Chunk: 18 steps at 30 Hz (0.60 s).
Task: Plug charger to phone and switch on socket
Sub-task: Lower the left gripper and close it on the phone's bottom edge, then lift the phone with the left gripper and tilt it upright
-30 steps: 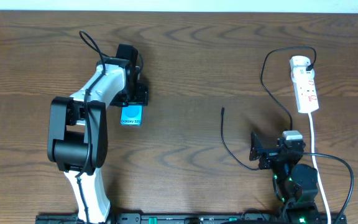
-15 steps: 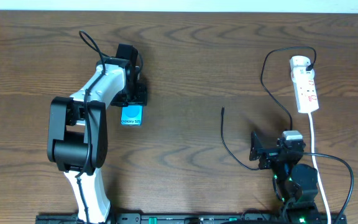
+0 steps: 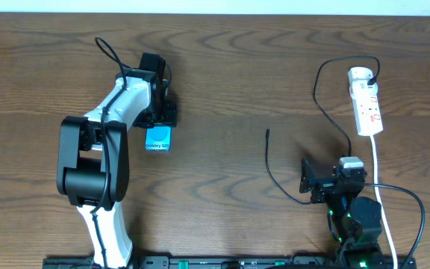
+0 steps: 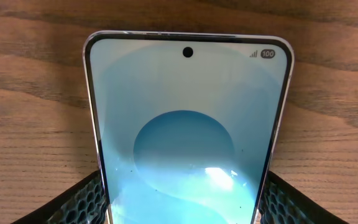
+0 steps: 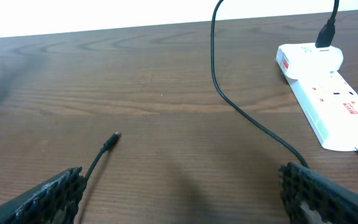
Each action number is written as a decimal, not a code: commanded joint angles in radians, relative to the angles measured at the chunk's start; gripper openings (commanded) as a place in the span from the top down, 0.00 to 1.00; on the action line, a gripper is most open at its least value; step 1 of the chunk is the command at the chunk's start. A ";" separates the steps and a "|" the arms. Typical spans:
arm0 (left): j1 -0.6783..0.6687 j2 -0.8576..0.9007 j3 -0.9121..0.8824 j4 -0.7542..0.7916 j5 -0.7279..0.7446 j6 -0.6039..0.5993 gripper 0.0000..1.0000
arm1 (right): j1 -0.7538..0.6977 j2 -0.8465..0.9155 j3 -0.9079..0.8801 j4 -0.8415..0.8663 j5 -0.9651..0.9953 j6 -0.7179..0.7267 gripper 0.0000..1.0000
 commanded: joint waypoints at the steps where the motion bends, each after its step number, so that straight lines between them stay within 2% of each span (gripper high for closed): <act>1: 0.002 0.018 -0.012 -0.001 -0.013 0.010 0.58 | -0.001 -0.004 -0.001 -0.005 0.008 0.008 0.01; 6: 0.002 0.018 -0.012 -0.001 -0.013 0.014 0.71 | -0.001 -0.004 -0.001 -0.005 0.008 0.008 0.01; 15: 0.002 0.016 -0.011 -0.002 -0.013 0.013 0.81 | -0.001 -0.004 -0.001 -0.005 0.008 0.008 0.01; 18: 0.002 0.003 -0.008 -0.009 -0.012 0.013 0.92 | -0.001 -0.004 -0.001 -0.005 0.008 0.008 0.01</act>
